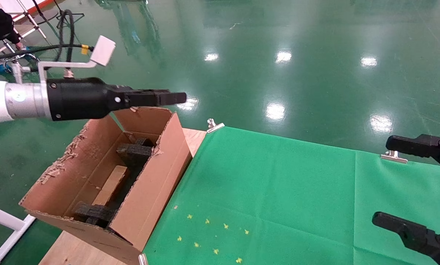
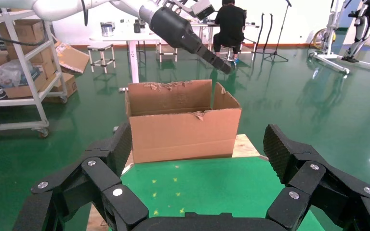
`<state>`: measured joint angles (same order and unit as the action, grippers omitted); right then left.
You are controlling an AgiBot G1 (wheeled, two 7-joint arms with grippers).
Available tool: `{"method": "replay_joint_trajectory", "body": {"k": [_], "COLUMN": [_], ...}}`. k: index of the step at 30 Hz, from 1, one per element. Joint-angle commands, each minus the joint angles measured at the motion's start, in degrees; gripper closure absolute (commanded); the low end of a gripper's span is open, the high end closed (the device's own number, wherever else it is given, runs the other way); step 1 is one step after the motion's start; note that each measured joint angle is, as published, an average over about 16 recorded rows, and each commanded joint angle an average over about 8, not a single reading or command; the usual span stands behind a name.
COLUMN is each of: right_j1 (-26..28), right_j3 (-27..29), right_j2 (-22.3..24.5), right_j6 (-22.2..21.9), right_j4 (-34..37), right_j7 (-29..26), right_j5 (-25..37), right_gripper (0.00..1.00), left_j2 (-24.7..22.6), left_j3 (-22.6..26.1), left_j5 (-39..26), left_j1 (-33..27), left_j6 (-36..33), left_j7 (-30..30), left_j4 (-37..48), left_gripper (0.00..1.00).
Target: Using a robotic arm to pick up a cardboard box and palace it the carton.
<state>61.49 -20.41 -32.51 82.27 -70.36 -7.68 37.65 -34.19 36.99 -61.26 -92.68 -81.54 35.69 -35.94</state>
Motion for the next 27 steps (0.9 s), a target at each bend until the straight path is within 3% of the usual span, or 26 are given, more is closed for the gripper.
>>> {"method": "replay_joint_trajectory", "body": {"k": [1,27], "right_j1": [0.0,0.0], "right_j3": [0.0,0.0], "right_j2": [0.0,0.0], "right_j6": [0.0,0.0], "right_j4": [0.0,0.0], "right_j7": [0.0,0.0], "right_j5": [0.0,0.0], "right_gripper": [0.0,0.0], "left_j2": [0.0,-0.6], "left_j3": [-1.1,-15.1], "left_j5": [1.0,13.9], "left_j1": [1.6,22.3], "left_j6": [-0.2,-3.0], "left_j7": [-1.3,-17.9], "left_j4": [-1.9,-27.0], "left_gripper": [0.0,0.0]}}
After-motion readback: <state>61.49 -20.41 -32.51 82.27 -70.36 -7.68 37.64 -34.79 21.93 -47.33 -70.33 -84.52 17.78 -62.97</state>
